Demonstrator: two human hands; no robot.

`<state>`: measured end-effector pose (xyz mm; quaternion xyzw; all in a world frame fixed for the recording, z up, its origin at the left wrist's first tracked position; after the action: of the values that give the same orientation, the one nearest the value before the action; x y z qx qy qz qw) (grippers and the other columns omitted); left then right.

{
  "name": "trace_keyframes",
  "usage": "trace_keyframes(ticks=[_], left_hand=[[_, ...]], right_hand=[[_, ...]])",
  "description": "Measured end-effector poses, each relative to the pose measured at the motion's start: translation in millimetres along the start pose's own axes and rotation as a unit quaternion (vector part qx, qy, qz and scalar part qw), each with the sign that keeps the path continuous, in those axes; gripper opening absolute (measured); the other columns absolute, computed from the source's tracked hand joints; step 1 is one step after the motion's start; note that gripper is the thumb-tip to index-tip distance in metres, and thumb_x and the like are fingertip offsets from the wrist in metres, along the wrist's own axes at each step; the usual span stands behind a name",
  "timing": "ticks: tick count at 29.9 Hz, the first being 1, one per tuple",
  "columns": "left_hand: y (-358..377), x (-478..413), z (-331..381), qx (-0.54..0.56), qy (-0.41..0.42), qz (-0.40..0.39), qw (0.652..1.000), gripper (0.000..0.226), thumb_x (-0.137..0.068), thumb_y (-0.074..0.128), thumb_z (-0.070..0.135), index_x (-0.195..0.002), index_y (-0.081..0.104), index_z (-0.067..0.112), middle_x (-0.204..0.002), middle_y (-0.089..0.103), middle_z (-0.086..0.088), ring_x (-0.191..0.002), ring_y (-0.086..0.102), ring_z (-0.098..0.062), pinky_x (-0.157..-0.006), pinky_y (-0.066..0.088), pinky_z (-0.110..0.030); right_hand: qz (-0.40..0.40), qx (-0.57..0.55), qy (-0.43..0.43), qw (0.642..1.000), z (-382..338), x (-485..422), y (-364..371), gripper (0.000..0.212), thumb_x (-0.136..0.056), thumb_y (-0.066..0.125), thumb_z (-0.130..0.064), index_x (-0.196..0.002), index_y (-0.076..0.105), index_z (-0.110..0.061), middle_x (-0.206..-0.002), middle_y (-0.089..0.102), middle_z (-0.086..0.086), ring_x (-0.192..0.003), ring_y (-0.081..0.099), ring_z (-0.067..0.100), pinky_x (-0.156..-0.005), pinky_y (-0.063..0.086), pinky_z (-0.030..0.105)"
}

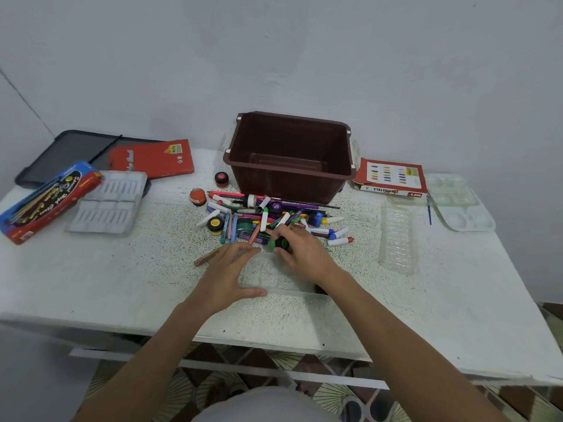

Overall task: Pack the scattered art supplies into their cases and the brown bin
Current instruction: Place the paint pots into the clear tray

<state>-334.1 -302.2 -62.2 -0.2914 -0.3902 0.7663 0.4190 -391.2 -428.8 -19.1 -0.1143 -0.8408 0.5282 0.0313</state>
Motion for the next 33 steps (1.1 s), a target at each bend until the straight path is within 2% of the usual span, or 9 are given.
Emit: trace_keyframes(ticks=[4,7,11,14,18,22,24,28,33], left_hand=[[-1,0,0,0.004,-0.001,0.004,1.000,0.096,-0.064,0.061,0.076,-0.144,0.042,0.025,-0.135,0.039,0.007,-0.123,0.024,-0.001,-0.105,0.027,-0.029],[0,-1,-1,0.002,0.004,0.005,1.000,0.096,-0.065,0.059,0.077,-0.144,0.042,0.025,-0.135,0.039,0.007,-0.124,0.025,-0.002,-0.105,0.026,-0.029],[0,0,0,-0.001,0.005,0.009,1.000,0.095,-0.065,0.062,0.074,-0.144,0.043,0.025,-0.136,0.040,0.006,-0.122,0.021,0.003,-0.105,0.024,-0.026],[0,0,0,0.000,0.007,0.008,1.000,0.096,-0.065,0.058,0.079,-0.144,0.043,0.025,-0.136,0.040,0.006,-0.125,0.026,-0.003,-0.105,0.024,-0.027],[1,1,-1,0.001,0.002,0.004,1.000,0.098,-0.064,0.052,0.082,-0.144,0.042,0.026,-0.136,0.039,0.007,-0.127,0.029,-0.008,-0.105,0.025,-0.029],[2,0,-1,-0.001,-0.001,0.001,1.000,0.099,-0.064,0.052,0.082,-0.144,0.042,0.025,-0.136,0.038,0.007,-0.128,0.027,-0.007,-0.106,0.023,-0.028],[3,0,-2,-0.002,-0.002,-0.001,1.000,0.098,-0.065,0.054,0.082,-0.145,0.041,0.026,-0.137,0.037,0.007,-0.128,0.027,-0.007,-0.106,0.023,-0.028],[3,1,-2,-0.005,-0.005,-0.003,1.000,0.096,-0.065,0.060,0.076,-0.145,0.041,0.026,-0.137,0.037,0.007,-0.129,0.027,-0.007,-0.106,0.023,-0.027],[5,0,-4,-0.005,-0.005,-0.006,1.000,0.103,-0.064,0.046,0.088,-0.145,0.040,0.025,-0.137,0.037,0.007,-0.129,0.030,-0.009,-0.108,0.025,-0.030]], right_hand=[[0.022,-0.040,0.019,0.999,8,15,-18,0.032,-0.092,0.062,-0.025,-0.120,0.047,-0.024,-0.111,0.062,0.001,-0.094,0.055,0.018,-0.077,0.046,0.034],[0.029,-0.040,0.037,0.998,21,31,-27,0.036,-0.091,0.065,-0.028,-0.124,0.052,-0.019,-0.111,0.063,-0.001,-0.093,0.051,0.012,-0.075,0.040,0.028],[0.031,-0.022,0.053,0.998,31,51,-36,0.042,-0.092,0.063,-0.031,-0.132,0.051,-0.023,-0.118,0.061,-0.003,-0.101,0.054,0.017,-0.082,0.045,0.030],[0.021,0.007,0.052,0.998,31,63,-36,0.042,-0.092,0.064,-0.030,-0.132,0.053,-0.020,-0.120,0.062,0.000,-0.101,0.054,0.020,-0.080,0.041,0.029],[0.000,0.050,0.043,0.998,31,68,-28,0.041,-0.088,0.066,-0.026,-0.128,0.058,-0.018,-0.114,0.060,0.005,-0.097,0.054,0.027,-0.080,0.045,0.037],[-0.008,0.111,0.035,0.993,33,66,-16,0.041,-0.087,0.067,-0.030,-0.125,0.060,-0.018,-0.114,0.055,0.008,-0.095,0.051,0.029,-0.077,0.043,0.037],[-0.001,0.121,0.037,0.992,33,65,-13,0.040,-0.086,0.067,-0.030,-0.124,0.062,-0.019,-0.115,0.053,0.008,-0.097,0.049,0.028,-0.079,0.044,0.040],[0.015,0.133,0.034,0.990,34,65,-11,0.038,-0.083,0.070,-0.027,-0.120,0.066,-0.019,-0.110,0.054,0.007,-0.093,0.049,0.028,-0.073,0.048,0.041],[0.012,0.120,0.028,0.992,37,67,-10,0.043,-0.085,0.068,-0.037,-0.124,0.065,-0.020,-0.110,0.056,0.006,-0.095,0.048,0.027,-0.076,0.048,0.042]])
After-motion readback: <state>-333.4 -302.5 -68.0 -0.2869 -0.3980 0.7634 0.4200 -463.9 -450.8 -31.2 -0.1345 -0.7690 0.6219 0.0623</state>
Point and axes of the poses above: each hand's wrist, its own x-axis away from the middle knuckle, its own y-axis out of the palm, z = x × y, the point moved 10 cm from there along -x, towards the middle knuckle
